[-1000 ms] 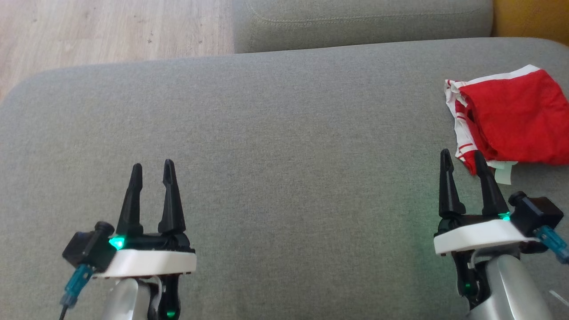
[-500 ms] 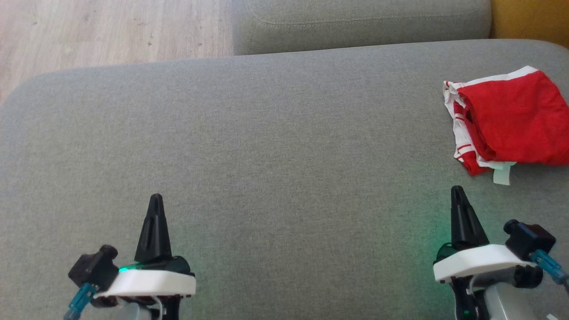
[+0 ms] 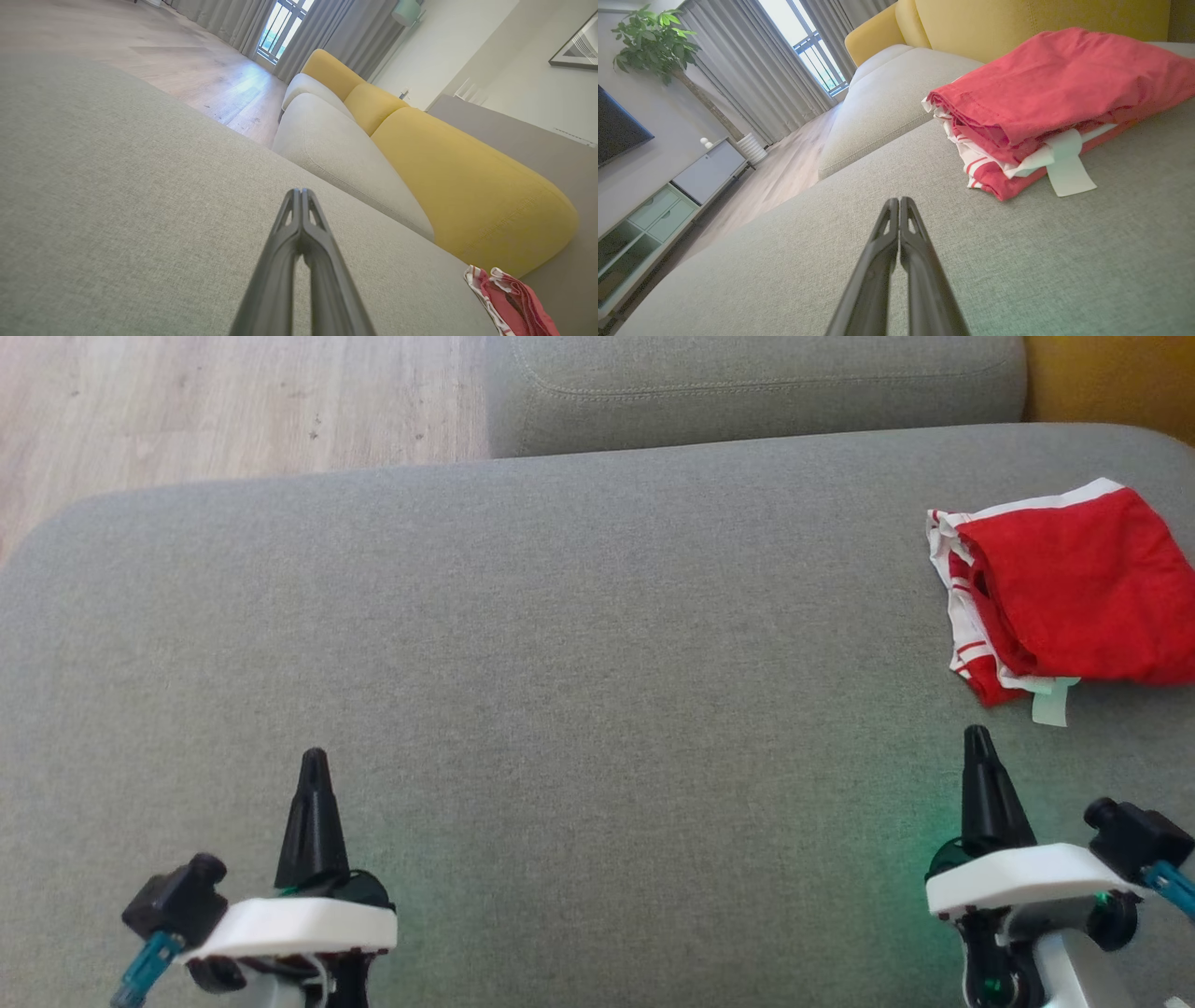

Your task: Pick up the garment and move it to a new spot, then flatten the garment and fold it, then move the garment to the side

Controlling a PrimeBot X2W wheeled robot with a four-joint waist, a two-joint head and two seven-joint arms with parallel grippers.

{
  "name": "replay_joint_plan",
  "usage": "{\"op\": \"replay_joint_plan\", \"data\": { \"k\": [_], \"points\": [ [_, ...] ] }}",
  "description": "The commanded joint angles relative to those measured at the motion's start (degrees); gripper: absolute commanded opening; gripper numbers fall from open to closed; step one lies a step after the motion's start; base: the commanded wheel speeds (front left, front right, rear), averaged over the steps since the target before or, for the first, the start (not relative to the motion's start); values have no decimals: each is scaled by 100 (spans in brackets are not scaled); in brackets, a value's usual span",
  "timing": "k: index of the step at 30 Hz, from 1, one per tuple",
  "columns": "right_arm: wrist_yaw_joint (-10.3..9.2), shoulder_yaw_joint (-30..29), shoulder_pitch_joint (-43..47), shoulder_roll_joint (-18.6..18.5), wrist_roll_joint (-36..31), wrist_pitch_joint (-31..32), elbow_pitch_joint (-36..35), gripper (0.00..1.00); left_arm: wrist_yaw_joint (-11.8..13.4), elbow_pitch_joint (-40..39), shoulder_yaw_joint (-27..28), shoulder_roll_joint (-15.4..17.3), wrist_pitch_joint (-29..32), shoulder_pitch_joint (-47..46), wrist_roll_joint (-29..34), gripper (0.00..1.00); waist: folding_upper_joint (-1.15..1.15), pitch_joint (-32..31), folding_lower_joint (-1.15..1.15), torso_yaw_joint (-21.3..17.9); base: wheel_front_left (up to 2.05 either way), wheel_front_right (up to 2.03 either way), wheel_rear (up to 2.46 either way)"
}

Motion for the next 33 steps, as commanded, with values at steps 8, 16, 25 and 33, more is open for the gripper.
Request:
{"op": "replay_joint_plan", "data": {
  "k": [8, 16, 25, 33],
  "points": [
    [-1, -63, -226, -44, 562, 140, -256, 0, -10, -175, 182, 84, 119, -241, -501, 0, 0, -28, 0, -7, 0, 0, 0],
    [-1, -107, -223, -49, 1052, 266, -301, 0, -13, -179, 252, 101, 239, -242, -945, 0, 0, -58, 0, -14, 0, 0, 0],
    [-2, -160, -220, -54, 1602, 410, -350, 0, -16, -180, 336, 117, 378, -245, -1440, 0, 0, -91, 0, -23, 0, 0, 0],
    [-2, -208, -217, -56, 2088, 539, -394, 0, -19, -180, 414, 127, 504, -249, -1875, 0, 0, -120, 0, -30, 0, 0, 0]
  ]
}}
